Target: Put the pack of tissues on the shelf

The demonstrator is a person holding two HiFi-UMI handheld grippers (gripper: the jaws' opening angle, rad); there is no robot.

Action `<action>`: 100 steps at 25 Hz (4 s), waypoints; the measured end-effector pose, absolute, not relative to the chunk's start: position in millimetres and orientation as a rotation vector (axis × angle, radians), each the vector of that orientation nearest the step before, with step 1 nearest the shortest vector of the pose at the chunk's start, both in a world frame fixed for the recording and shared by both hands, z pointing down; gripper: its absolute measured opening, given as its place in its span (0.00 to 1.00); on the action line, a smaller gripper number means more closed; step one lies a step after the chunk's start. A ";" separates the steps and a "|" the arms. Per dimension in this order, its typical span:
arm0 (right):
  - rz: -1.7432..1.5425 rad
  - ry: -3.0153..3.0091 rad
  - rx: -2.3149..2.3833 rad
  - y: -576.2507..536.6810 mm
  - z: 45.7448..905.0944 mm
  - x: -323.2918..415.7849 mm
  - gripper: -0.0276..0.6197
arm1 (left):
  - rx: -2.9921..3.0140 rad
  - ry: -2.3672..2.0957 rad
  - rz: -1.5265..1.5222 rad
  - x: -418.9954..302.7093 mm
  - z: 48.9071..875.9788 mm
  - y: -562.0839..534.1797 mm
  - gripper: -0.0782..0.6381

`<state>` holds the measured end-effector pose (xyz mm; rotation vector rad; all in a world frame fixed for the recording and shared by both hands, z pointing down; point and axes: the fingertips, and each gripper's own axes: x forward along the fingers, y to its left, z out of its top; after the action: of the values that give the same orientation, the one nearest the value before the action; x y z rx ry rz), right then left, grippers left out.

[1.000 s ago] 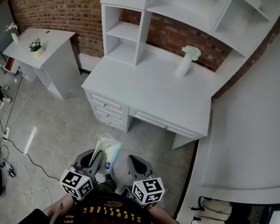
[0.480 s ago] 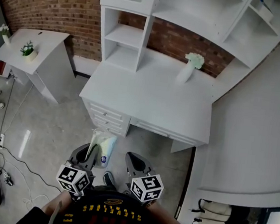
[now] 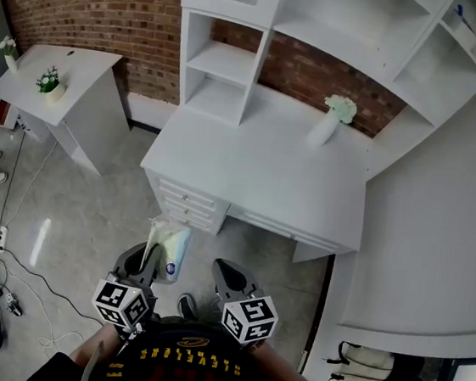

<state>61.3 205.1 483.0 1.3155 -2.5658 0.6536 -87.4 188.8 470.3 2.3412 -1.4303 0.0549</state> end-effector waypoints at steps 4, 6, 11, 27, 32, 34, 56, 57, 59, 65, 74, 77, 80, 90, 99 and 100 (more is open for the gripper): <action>0.665 -2.566 1.312 196.0 486.9 58.2 0.04 | 2.352 -1.418 0.056 -84.4 471.3 180.1 0.16; 0.674 -2.568 1.305 190.2 491.4 58.1 0.04 | 2.353 -1.419 0.059 -82.3 472.8 175.1 0.16; 0.670 -2.593 1.290 162.0 491.8 56.2 0.04 | 2.335 -1.461 0.069 -87.1 474.2 154.1 0.16; 0.634 -2.657 1.187 24.8 479.8 74.4 0.04 | 2.295 -1.543 0.020 -61.3 464.8 33.0 0.16; 0.645 -2.671 1.160 -10.7 477.8 86.0 0.04 | 2.290 -1.583 0.053 -50.1 459.1 0.2 0.16; 0.645 -2.680 1.154 -23.0 476.7 90.0 0.04 | 2.287 -1.590 0.060 -45.8 458.6 -9.3 0.16; 0.679 -2.646 1.131 -96.8 501.8 112.6 0.04 | 2.238 -1.623 0.110 -35.1 478.3 -78.2 0.16; 0.669 -2.639 1.136 -100.7 503.5 111.0 0.04 | 2.235 -1.620 0.114 -38.3 481.1 -81.9 0.16; 0.642 -2.625 1.153 -108.6 506.2 107.9 0.04 | 2.237 -1.610 0.124 -43.5 487.4 -89.5 0.16; 0.607 -2.585 1.227 -145.7 510.8 97.0 0.04 | 2.262 -1.543 0.145 -53.7 501.9 -128.4 0.16; 0.492 -2.518 1.282 -215.3 526.5 73.5 0.04 | 2.283 -1.520 0.222 -77.8 526.6 -208.2 0.16; 0.485 -2.502 1.289 -238.6 533.2 64.8 0.04 | 2.281 -1.511 0.251 -84.5 539.4 -230.5 0.16; 0.482 -2.498 1.298 -258.1 536.0 52.2 0.04 | 2.284 -1.491 0.277 -89.0 550.4 -250.3 0.16; 0.466 -2.461 1.301 -316.6 564.2 23.6 0.04 | 2.346 -1.430 0.366 -74.5 579.7 -316.2 0.16; 0.489 -2.416 1.302 -359.8 588.1 9.8 0.04 | 2.391 -1.433 0.350 -62.8 585.0 -372.0 0.16; 0.486 -2.408 1.309 -364.8 590.7 10.0 0.04 | 2.395 -1.437 0.351 -61.8 585.4 -379.3 0.16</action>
<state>10.0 -364.8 590.7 1.3087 -2.4077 0.4856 -61.8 -379.3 585.4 2.3946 -1.4367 0.3513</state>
